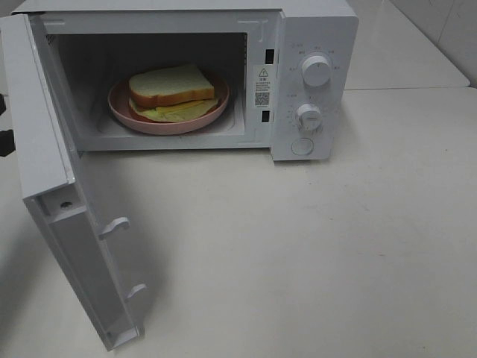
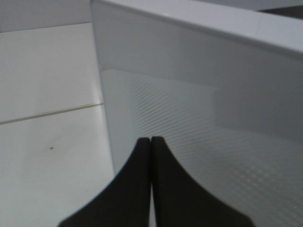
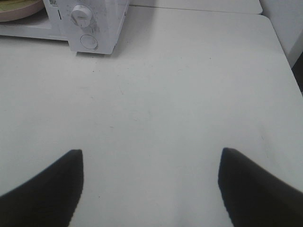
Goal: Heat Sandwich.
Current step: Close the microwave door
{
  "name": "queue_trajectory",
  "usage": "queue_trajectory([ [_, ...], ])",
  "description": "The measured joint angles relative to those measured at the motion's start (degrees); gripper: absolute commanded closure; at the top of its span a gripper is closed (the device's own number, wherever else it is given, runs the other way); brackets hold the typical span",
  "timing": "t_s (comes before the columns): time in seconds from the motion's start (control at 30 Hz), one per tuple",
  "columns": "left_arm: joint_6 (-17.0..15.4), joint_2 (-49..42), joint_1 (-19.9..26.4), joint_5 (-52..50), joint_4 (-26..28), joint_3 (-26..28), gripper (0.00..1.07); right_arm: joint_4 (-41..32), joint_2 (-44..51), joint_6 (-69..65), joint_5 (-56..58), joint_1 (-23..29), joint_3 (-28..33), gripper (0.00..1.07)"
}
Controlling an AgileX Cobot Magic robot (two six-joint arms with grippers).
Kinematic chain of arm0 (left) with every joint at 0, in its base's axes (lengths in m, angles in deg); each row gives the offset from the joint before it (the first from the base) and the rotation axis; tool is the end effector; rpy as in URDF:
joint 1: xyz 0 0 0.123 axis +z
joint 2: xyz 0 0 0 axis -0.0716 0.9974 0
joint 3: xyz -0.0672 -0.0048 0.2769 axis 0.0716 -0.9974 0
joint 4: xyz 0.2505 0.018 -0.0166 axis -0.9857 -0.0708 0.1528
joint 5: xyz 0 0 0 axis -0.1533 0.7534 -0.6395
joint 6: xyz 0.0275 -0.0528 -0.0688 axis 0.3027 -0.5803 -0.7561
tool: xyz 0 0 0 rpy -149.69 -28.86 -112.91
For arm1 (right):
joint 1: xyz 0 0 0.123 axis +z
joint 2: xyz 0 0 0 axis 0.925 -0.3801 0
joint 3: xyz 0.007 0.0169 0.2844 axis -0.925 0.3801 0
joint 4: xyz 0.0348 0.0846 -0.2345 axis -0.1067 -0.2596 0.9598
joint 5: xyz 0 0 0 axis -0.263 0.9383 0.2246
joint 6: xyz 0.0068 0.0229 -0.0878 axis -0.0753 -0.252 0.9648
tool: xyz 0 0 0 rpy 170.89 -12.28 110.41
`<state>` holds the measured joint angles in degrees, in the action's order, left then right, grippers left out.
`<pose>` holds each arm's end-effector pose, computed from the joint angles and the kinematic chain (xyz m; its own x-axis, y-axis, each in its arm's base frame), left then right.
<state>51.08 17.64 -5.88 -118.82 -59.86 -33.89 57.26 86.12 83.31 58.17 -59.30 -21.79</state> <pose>0.2483 -0.0312 0.1831 -0.1755 0.0722 -0.9818 0.2964 0.9549 0.0173 -0.0048 -0.0065 0.2801 -0.4301 -0.0643 -0.9005 -0.0900 0.9955 -0.0281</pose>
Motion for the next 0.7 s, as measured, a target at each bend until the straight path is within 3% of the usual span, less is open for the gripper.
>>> queue_trajectory([
  [0.1, 0.52, 0.74, -2.46, -0.23, 0.97, 0.74, 1.07, 0.0, 0.0, -0.06, 0.0, 0.0, 0.0, 0.32],
  [0.3, 3.61, 3.61, -11.0, -0.34, 9.11, 3.32, 1.07, 0.0, 0.0, -0.06, 0.0, 0.0, 0.0, 0.32],
  [0.7, 7.62, 7.28, -21.03, 1.43, 16.67, 8.94, 1.07, 0.0, 0.0, -0.06, 0.0, 0.0, 0.0, 0.32],
])
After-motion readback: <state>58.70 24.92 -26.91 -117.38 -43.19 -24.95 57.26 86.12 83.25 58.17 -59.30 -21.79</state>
